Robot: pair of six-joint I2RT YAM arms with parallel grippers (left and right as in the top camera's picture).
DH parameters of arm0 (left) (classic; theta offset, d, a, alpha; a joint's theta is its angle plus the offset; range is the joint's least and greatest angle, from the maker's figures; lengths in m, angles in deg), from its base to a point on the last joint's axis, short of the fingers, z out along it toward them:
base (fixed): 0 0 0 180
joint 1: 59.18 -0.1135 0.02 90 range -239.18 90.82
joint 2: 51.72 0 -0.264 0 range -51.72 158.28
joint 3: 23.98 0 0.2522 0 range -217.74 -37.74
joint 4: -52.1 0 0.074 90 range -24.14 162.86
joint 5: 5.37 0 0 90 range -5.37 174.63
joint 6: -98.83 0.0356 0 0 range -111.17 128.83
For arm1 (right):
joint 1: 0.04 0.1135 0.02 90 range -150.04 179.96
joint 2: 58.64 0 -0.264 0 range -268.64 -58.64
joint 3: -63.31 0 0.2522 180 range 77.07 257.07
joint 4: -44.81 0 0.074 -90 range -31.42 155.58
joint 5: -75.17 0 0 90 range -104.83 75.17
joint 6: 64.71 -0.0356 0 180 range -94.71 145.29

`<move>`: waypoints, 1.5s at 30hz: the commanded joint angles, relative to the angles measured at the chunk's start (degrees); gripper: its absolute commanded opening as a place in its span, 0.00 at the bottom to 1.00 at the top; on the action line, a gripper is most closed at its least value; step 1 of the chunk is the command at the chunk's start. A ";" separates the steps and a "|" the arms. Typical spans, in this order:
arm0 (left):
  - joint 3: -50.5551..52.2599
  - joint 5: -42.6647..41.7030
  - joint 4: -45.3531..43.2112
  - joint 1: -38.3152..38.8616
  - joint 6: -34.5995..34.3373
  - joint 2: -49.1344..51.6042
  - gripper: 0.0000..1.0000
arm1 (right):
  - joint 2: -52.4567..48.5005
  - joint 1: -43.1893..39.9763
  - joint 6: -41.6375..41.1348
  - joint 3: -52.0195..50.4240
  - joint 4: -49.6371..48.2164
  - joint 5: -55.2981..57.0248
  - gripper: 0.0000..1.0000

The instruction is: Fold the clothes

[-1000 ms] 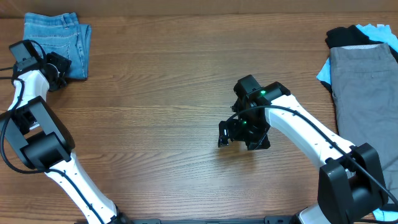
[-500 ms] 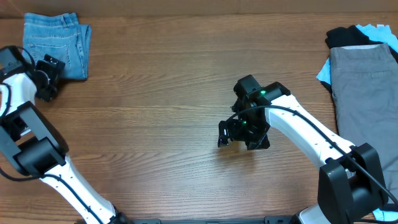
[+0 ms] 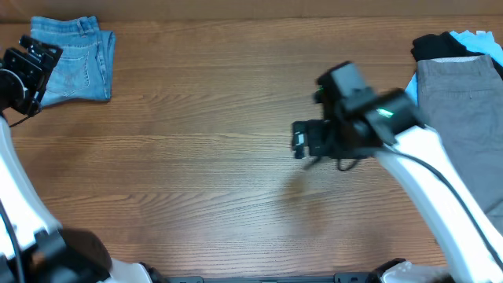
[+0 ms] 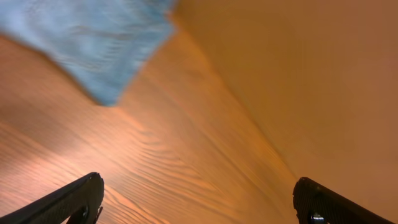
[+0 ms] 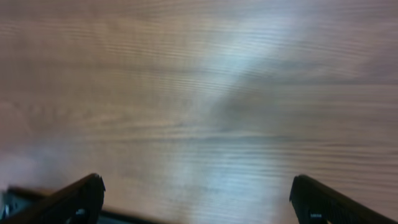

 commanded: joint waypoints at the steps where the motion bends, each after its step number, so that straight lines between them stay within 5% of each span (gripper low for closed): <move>1: -0.98 -8.92 2.75 1.38 6.45 -10.69 1.00 | 9.73 0.11 -2.36 5.09 2.73 9.35 1.00; 9: -0.92 -7.69 10.60 6.56 12.63 -29.83 1.00 | 31.91 0.11 -9.77 4.92 8.22 10.88 1.00; 16: 0.81 -8.68 23.21 8.66 21.18 -33.51 1.00 | 44.24 0.11 -17.66 4.13 14.12 16.70 1.00; 22: 16.28 -10.60 16.44 8.66 22.34 -43.34 1.00 | 52.41 0.11 -22.88 -3.34 13.14 19.96 1.00; 30: 35.28 -12.83 11.04 8.66 20.13 -50.16 1.00 | 52.74 0.13 -22.88 -12.24 4.57 25.20 1.00; 45: 36.72 -4.57 11.15 8.66 20.17 -44.48 1.00 | 52.74 0.13 -22.88 -12.35 5.18 27.32 1.00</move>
